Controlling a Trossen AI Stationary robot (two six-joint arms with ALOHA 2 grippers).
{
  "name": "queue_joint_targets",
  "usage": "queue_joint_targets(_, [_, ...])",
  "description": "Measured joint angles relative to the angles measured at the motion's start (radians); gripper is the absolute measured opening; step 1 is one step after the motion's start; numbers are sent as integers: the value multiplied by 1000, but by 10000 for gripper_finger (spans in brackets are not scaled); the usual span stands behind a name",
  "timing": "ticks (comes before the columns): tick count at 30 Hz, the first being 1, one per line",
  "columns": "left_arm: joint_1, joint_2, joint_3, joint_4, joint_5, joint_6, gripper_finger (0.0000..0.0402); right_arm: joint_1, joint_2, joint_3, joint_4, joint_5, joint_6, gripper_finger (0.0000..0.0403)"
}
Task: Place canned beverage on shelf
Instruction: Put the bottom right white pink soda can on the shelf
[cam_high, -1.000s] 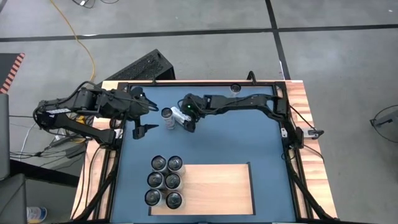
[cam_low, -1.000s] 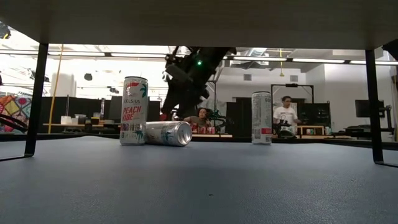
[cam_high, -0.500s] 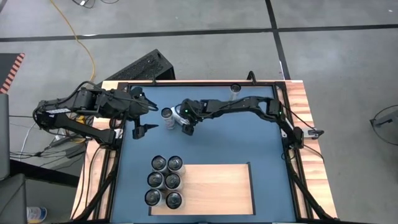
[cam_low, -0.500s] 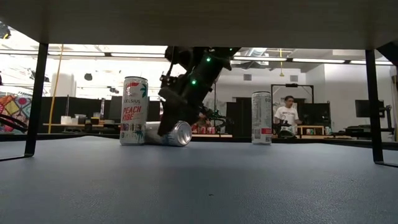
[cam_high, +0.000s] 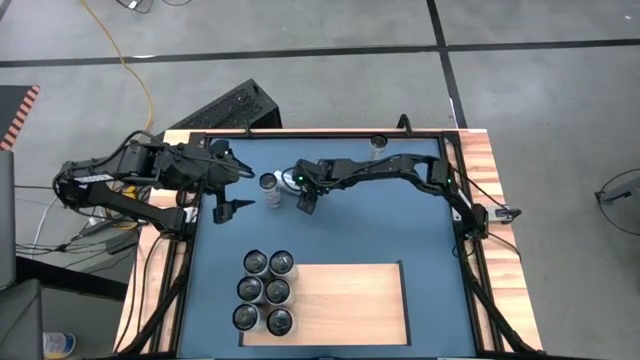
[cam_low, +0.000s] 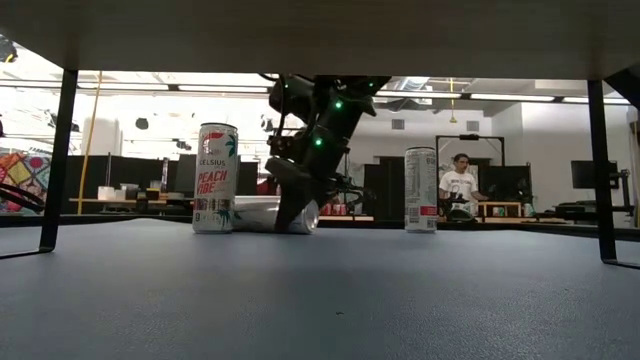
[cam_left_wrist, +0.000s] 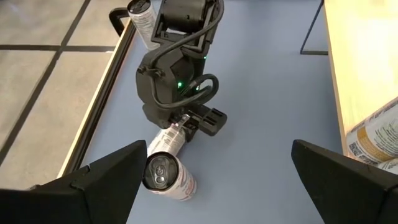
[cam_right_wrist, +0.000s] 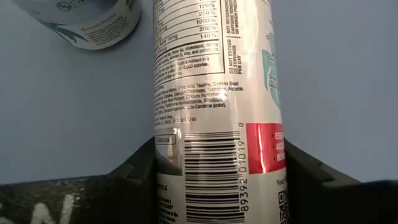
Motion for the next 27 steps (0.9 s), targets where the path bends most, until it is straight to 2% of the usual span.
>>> queue_joint_targets(7, [0,0,0,62,-51,-27,387,12,-1,-2,127,-7,86,220])
queue_joint_targets(11, [0,0,0,137,-54,-19,387,12,-47,-2,202,-30,120,220])
queue_joint_targets(19, [0,7,0,331,-50,23,387,11,-250,-2,256,6,118,220])
queue_joint_targets(27, [-2,8,0,367,-37,-3,387,73,-476,-1,263,50,34,220])
